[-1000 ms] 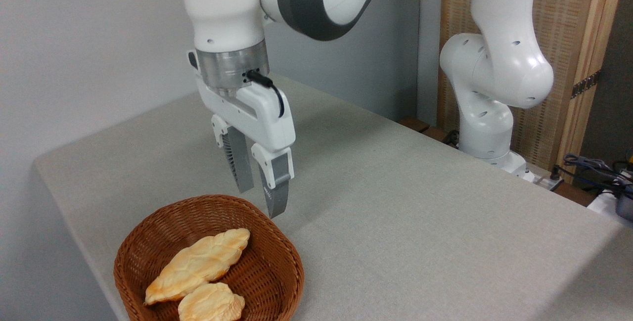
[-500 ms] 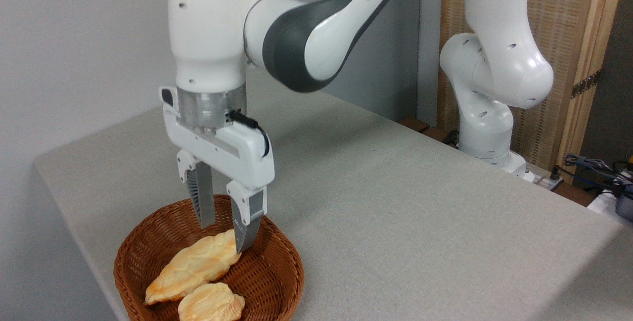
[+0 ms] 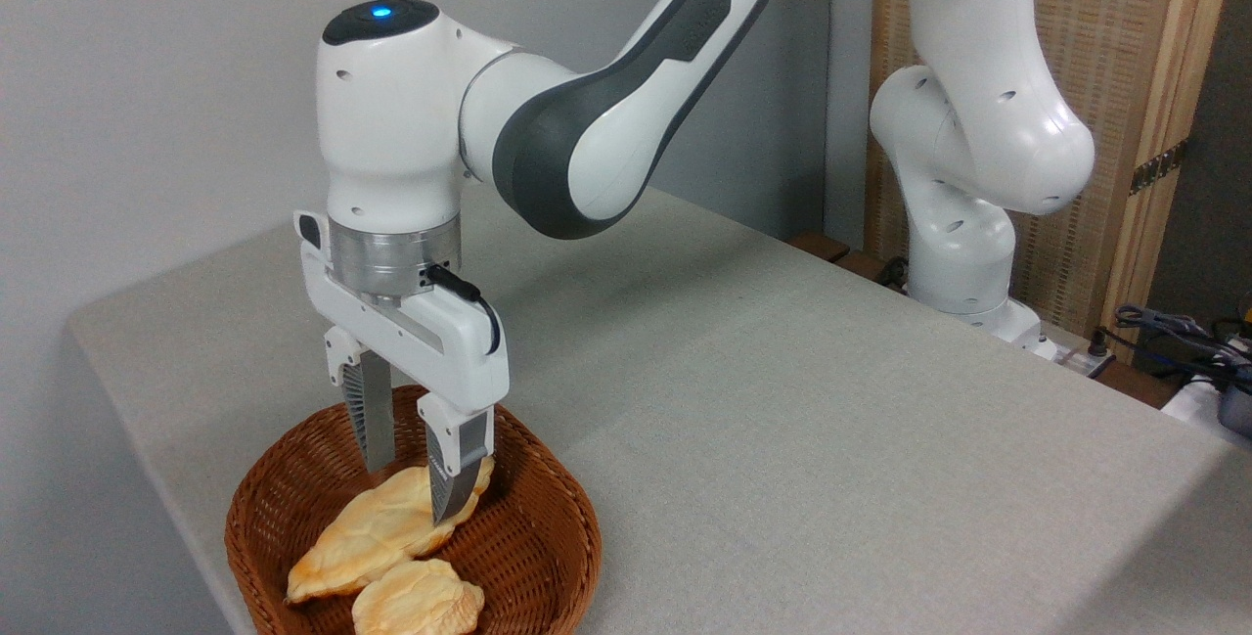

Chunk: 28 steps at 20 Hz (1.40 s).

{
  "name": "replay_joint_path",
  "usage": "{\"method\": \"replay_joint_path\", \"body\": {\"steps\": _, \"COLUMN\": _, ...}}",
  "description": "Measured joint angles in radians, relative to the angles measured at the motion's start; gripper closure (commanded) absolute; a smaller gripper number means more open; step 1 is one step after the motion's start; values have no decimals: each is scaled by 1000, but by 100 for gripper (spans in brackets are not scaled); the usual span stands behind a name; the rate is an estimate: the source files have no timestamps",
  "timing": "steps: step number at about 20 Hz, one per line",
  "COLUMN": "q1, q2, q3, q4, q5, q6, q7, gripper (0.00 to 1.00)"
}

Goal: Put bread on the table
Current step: 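Lower the open gripper onto the long bread piece in the basket, then close the gripper on the long bread piece's edge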

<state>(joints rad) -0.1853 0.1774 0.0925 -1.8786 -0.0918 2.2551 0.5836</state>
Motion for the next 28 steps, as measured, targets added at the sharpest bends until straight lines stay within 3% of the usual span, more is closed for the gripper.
{"method": "replay_joint_path", "body": {"steps": 21, "q1": 2, "q2": 17, "q3": -4, "q4": 2, "q5": 23, "q6": 0, "q7": 10, "gripper": 1}}
{"method": "replay_joint_path", "body": {"steps": 22, "q1": 2, "q2": 19, "q3": -4, "q4": 2, "q5": 23, "q6": 0, "q7": 10, "gripper": 3}}
{"method": "replay_joint_path", "body": {"steps": 23, "q1": 2, "q2": 20, "q3": -4, "q4": 2, "q5": 23, "q6": 0, "q7": 10, "gripper": 14}}
{"method": "replay_joint_path", "body": {"steps": 26, "q1": 2, "q2": 22, "q3": -4, "q4": 2, "q5": 23, "q6": 0, "q7": 10, "gripper": 55}}
{"method": "replay_joint_path", "body": {"steps": 28, "q1": 2, "q2": 22, "q3": -4, "q4": 2, "q5": 23, "q6": 0, "q7": 10, "gripper": 57}}
